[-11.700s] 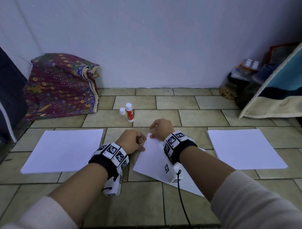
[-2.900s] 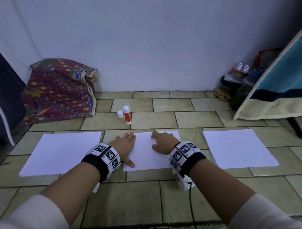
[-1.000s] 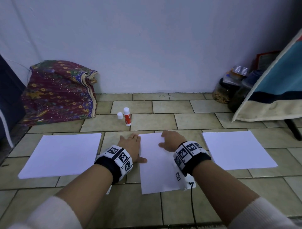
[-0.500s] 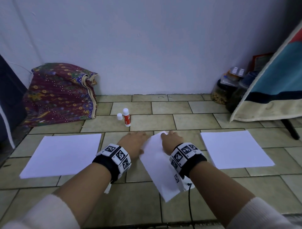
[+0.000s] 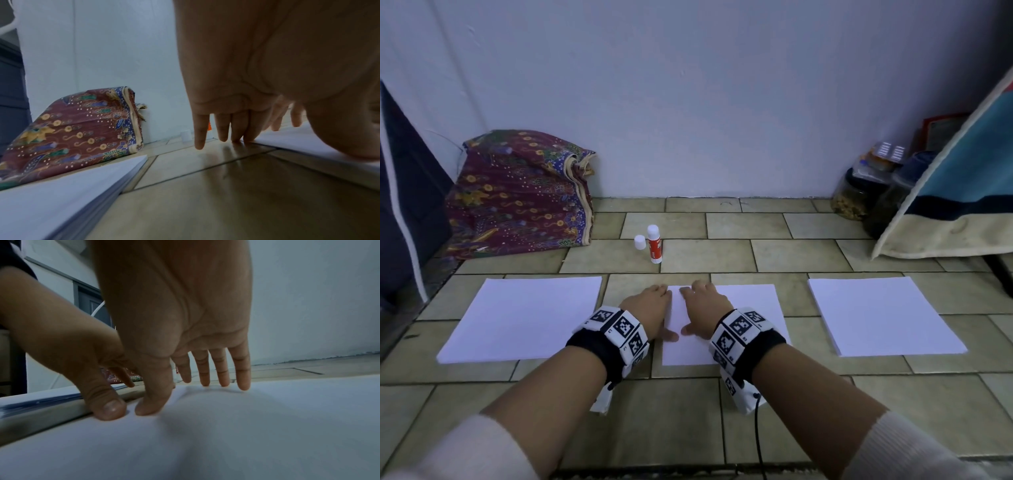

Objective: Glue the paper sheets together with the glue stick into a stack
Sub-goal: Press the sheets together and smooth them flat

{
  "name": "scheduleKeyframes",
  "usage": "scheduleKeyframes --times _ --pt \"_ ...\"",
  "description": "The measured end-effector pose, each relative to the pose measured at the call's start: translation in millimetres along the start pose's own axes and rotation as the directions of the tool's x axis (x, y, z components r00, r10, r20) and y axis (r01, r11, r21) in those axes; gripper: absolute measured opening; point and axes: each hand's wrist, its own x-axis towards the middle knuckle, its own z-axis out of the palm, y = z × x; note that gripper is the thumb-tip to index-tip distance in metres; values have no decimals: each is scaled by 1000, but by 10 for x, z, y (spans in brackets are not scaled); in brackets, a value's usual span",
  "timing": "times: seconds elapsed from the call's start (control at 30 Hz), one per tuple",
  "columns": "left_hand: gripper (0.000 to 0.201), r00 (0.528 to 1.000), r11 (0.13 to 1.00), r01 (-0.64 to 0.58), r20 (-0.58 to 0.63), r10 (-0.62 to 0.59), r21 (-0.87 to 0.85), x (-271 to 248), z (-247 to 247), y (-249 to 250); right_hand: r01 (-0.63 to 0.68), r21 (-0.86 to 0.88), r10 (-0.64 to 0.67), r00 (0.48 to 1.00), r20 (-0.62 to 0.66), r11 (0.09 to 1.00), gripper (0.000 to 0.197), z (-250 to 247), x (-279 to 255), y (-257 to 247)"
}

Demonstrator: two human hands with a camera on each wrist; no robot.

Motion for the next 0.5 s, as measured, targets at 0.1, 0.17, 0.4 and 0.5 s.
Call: scheduleKeyframes --times 0.1,0.17,0.4,0.5 --pt "95 1000 996 18 -6 -18 83 -4 15 6 52 46 -52 999 -11 998 76 10 -4 31" --pt "92 999 988 23 -26 -20 153 -10 -2 15 62 75 -62 998 -11 995 73 9 -43 97" --pt "94 999 967 22 33 -31 255 21 -37 28 -151 206 156 988 -6 967 60 -29 -257 770" --pt "93 999 967 13 41 -24 255 11 -36 13 -231 180 234 972 2 956 60 -69 -401 1045"
